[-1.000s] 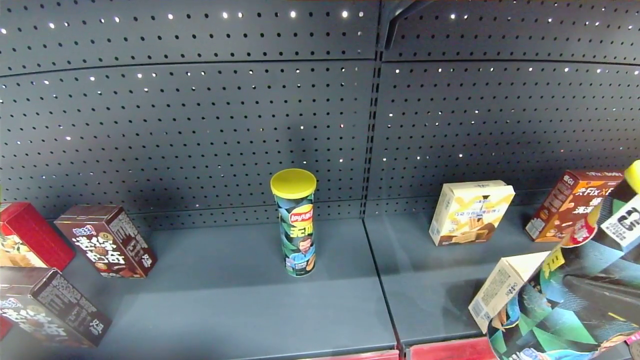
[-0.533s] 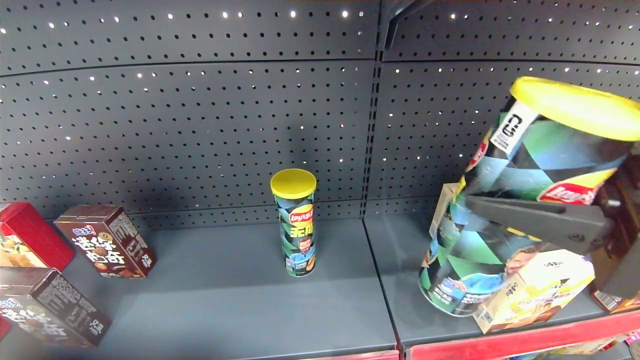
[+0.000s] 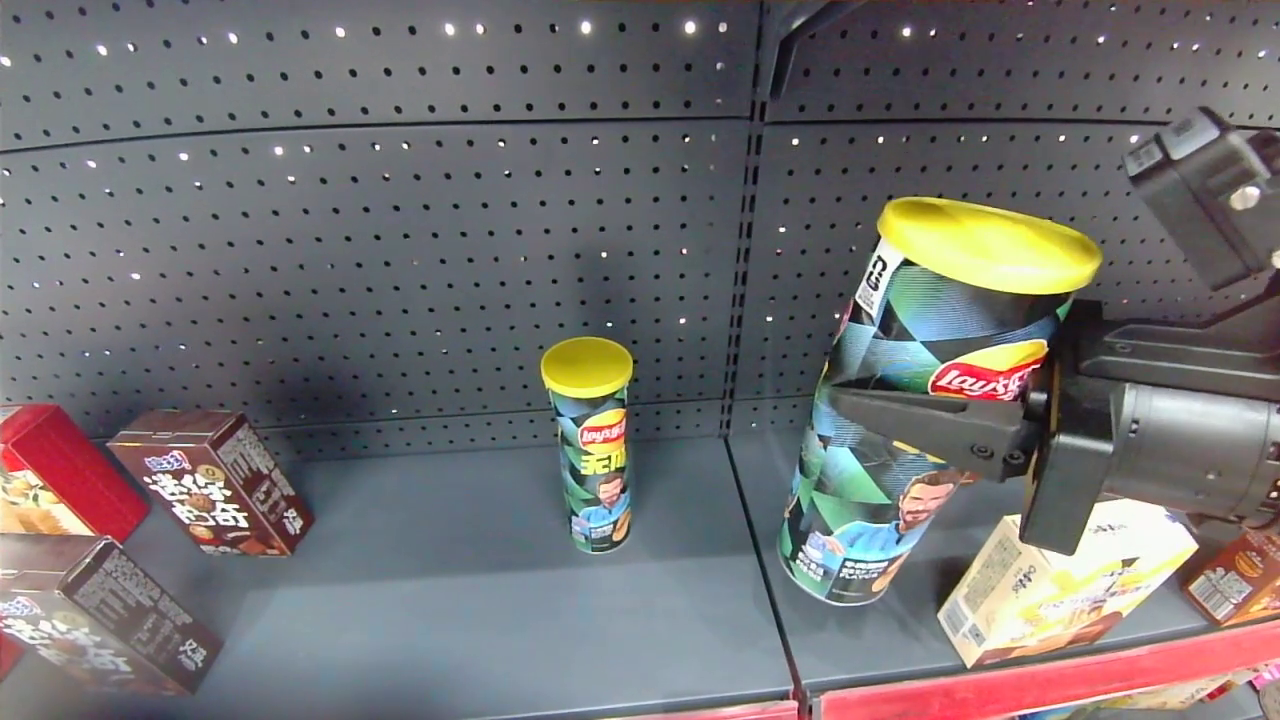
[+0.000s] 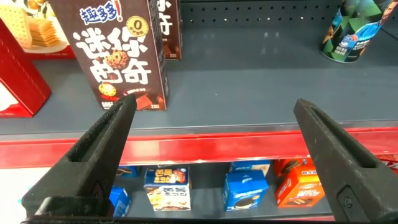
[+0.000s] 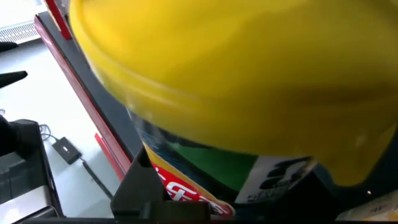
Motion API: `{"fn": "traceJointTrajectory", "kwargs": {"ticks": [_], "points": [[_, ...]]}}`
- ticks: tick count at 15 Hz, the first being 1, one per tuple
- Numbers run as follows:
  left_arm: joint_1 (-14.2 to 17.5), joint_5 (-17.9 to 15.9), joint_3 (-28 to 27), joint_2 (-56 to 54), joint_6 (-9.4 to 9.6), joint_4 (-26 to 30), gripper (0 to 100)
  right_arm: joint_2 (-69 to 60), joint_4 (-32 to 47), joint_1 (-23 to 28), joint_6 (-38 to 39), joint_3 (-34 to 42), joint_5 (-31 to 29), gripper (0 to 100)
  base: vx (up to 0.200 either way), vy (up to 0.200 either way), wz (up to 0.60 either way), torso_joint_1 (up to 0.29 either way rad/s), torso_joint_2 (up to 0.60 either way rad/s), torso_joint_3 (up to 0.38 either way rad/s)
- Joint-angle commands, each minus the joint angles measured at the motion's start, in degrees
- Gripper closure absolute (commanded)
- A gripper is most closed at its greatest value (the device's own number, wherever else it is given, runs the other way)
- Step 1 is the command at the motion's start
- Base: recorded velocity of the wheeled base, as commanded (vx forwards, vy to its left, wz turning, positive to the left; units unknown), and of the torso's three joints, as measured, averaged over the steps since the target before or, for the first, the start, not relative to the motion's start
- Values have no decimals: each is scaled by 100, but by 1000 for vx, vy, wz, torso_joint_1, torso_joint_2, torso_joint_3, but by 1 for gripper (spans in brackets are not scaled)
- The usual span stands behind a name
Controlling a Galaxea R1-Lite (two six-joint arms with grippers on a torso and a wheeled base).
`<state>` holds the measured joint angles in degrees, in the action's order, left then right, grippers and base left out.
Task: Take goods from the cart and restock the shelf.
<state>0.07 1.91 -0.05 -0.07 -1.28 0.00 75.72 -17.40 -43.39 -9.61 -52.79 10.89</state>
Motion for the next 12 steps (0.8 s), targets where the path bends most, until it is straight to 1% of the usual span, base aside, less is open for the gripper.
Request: {"fn": "traceJointTrajectory", "kwargs": {"ticks": [1, 3, 5, 6, 7, 8, 9, 11, 12], "points": [[1, -7, -4, 7, 5, 0, 0, -48, 8, -12, 38, 58, -16, 100, 0, 0, 0, 0, 0, 0], [1, -33, 5, 7, 40, 0, 0, -75, 8, 14, 47, 146, -113, 100, 0, 0, 0, 0, 0, 0], [-16, -16, -13, 86, 31, 18, 0, -136, 8, 32, 55, 251, -183, 100, 0, 0, 0, 0, 0, 0], [37, -16, -101, 148, 128, 0, 0, -145, 17, 32, 55, 286, -201, 100, 0, 0, 0, 0, 0, 0], [19, -104, -707, 675, 418, 97, 0, -145, 17, -3, 55, 339, -342, 100, 0, 0, 0, 0, 0, 0], [1, -227, -1243, 1563, 427, 211, 0, -110, 8, -38, 55, 357, -438, 100, 0, 0, 0, 0, 0, 0], [-7, -323, -1981, 2213, 427, 255, 0, -83, -1, -73, 55, 357, -456, 100, 0, 0, 0, 0, 0, 0], [-209, -807, -3256, 3690, 409, 237, 0, -22, -9, -100, 55, 321, -482, 100, 0, 0, 0, 0, 0, 0], [-333, -921, -3748, 4208, 400, 220, 0, -22, -9, -100, 55, 304, -491, 100, 0, 0, 0, 0, 0, 0]]}}
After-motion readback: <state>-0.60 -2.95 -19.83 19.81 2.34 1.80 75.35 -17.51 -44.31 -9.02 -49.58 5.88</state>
